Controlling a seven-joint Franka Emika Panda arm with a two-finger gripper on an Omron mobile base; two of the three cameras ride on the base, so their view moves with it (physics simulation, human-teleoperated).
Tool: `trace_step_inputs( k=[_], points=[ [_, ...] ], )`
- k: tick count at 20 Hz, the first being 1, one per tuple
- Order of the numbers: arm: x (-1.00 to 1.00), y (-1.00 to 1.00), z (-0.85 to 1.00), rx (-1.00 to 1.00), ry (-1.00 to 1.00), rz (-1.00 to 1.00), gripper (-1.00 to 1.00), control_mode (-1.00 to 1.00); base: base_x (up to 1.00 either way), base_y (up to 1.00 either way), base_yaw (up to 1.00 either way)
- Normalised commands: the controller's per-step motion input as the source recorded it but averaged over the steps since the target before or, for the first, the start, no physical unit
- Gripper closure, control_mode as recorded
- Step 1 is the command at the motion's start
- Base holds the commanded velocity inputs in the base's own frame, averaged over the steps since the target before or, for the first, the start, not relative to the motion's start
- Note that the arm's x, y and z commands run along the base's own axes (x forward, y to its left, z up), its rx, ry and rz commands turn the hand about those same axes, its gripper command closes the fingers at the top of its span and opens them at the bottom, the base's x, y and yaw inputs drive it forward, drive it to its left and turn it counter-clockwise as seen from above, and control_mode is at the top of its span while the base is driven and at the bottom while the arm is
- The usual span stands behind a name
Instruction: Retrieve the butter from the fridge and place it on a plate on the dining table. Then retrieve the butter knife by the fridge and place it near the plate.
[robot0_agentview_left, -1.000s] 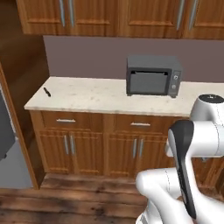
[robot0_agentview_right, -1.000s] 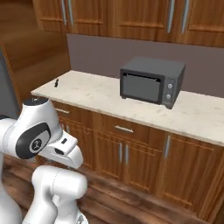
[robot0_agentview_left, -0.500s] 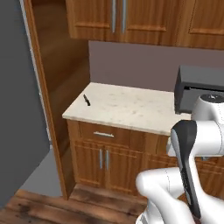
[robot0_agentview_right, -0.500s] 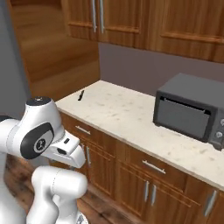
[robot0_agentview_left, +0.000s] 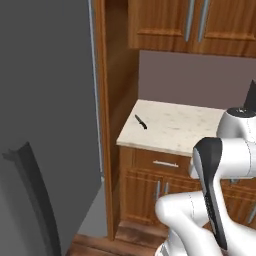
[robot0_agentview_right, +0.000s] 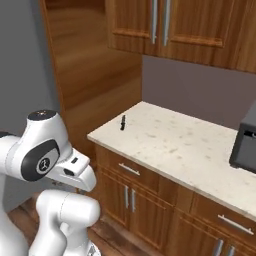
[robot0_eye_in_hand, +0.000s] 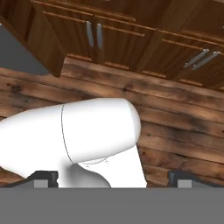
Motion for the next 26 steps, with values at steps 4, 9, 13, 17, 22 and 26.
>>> trace_step_inputs(
  k=[4, 9, 13, 17, 22, 26],
  points=[
    [0.00, 0.00, 0.00, 0.00, 0.00, 0.00, -1.00, 1.00, 0.80, 0.32, -0.10],
    [0.00, 0.00, 0.00, 0.00, 0.00, 0.00, -1.00, 1.00, 0.66, 0.06, 0.02],
    [0.00, 0.00, 0.00, 0.00, 0.00, 0.00, -1.00, 1.00, 0.74, -0.10, 0.03],
    [0.00, 0.00, 0.00, 0.00, 0.00, 0.00, -1.00, 1.00, 0.79, -0.15, 0.07],
    [0.00, 0.00, 0.00, 0.00, 0.00, 0.00, -1.00, 1.00, 0.84, 0.00, 0.10],
    [0.17, 0.03, 0.00, -0.01, 0.00, 0.01, -1.00, -1.00, 0.43, 0.03, 0.04]
  ],
)
